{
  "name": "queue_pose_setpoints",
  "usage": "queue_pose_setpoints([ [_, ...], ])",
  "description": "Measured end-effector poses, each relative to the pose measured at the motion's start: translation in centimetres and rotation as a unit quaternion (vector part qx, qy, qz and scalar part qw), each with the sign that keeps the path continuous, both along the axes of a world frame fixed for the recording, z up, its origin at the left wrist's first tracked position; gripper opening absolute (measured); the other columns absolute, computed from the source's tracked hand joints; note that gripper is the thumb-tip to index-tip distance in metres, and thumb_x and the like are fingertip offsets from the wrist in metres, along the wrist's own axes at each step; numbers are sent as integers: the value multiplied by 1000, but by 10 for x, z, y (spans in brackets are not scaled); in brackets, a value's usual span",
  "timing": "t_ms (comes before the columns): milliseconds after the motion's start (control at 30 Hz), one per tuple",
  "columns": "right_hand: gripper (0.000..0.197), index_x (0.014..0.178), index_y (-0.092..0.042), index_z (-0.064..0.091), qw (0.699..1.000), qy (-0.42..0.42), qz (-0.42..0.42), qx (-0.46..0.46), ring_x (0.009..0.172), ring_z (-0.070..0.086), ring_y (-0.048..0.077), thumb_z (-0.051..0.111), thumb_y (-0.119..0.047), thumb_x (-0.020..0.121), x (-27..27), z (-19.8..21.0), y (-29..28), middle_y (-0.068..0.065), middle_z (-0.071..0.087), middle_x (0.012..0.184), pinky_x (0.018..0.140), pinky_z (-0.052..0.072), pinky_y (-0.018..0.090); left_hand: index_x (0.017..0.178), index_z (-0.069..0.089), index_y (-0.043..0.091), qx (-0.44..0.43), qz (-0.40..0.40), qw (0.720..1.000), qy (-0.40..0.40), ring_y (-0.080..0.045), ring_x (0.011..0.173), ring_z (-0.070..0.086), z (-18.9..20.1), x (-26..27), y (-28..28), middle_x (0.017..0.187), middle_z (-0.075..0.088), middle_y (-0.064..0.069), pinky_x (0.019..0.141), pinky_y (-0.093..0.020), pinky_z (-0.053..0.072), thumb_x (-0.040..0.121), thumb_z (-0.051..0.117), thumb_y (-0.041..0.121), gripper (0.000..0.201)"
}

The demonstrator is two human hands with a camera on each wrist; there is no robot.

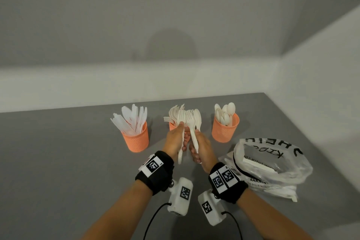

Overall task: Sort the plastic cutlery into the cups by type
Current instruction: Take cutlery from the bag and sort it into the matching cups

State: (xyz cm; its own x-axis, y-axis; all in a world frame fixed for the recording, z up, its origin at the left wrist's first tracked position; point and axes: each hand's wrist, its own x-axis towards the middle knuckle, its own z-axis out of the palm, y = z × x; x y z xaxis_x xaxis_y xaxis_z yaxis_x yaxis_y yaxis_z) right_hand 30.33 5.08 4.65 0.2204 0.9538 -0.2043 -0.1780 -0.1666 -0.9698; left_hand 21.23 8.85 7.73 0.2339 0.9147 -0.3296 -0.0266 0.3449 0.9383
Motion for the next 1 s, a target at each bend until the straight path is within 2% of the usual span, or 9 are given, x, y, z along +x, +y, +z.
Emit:
queue_pose_setpoints([
  [167, 43, 104, -2, 50, 1000, -15, 12, -5, 26, 30, 3, 30, -40, 100, 3, -2, -1, 7, 51, 56, 29, 20, 10, 80, 57, 8, -7, 25, 999, -38, -4, 30, 34, 3, 9, -9, 46, 42, 3, 44, -23, 31, 99, 34, 31, 38],
  [300, 36, 105, -6, 48, 999, -34, -26, 14, 28, 33, 2, 31, -37, 100, 1, 4, -6, 1, 49, 51, 30, 22, 12, 78, 58, 6, 35, 92, 994, -40, -14, 40, 38, -4, 16, -16, 37, 44, 6, 49, -28, 35, 101, 30, 27, 42],
  [367, 29, 99, -11, 48, 998, -29, -46, 20, 29, 33, 2, 32, -35, 100, 0, 5, -9, 0, 45, 51, 30, 24, 13, 80, 59, 7, 39, 115, 992, -45, -17, 51, 47, -5, 18, -17, 54, 55, -3, 54, -28, 43, 101, 31, 25, 39],
  [433, 24, 93, -15, 47, 998, -26, -58, 18, 30, 33, 2, 33, -33, 100, 1, 5, -10, -1, 42, 50, 31, 25, 14, 90, 62, 6, 39, 122, 990, -57, -23, 71, 58, -8, 19, -14, 77, 62, -12, 73, -37, 51, 100, 33, 24, 36],
  [533, 21, 93, -16, 45, 997, -34, -68, 14, 30, 32, 2, 32, -31, 101, 4, 5, -11, 0, 40, 51, 31, 24, 15, 88, 62, 11, 48, 134, 989, -47, -25, 87, 59, -12, 21, -12, 87, 63, -11, 91, -42, 47, 100, 35, 25, 32],
  [700, 19, 94, -12, 46, 998, -40, -32, 24, 29, 37, 0, 34, -25, 101, 6, 11, -14, 1, 43, 55, 30, 27, 13, 76, 57, 13, 76, 109, 991, -30, -26, 77, 58, -8, 28, -13, 81, 60, -15, 75, -37, 49, 98, 40, 23, 29],
  [800, 24, 96, -9, 47, 999, -37, -5, 19, 27, 35, 2, 33, -27, 102, 10, 11, -13, 0, 44, 51, 29, 25, 14, 89, 60, 5, 62, 66, 996, -12, -18, 53, 58, -9, 31, -11, 70, 61, -10, 52, -26, 47, 98, 39, 23, 30],
  [900, 31, 91, -9, 47, 999, -27, 31, -14, 26, 30, 3, 30, -32, 102, 18, 11, -13, -5, 44, 42, 29, 21, 12, 105, 59, -1, 5, 6, 1000, -10, -18, 52, 53, -9, 31, -6, 70, 59, -10, 51, -27, 42, 99, 37, 27, 36],
  [1000, 40, 78, -12, 48, 995, -49, 72, -49, 27, 30, 5, 29, -39, 101, 26, 14, -14, -4, 44, 41, 32, 23, 11, 97, 56, 2, -80, -40, 995, -45, -20, 38, 50, -4, 30, -6, 66, 56, -16, 41, -23, 42, 100, 32, 34, 40],
])
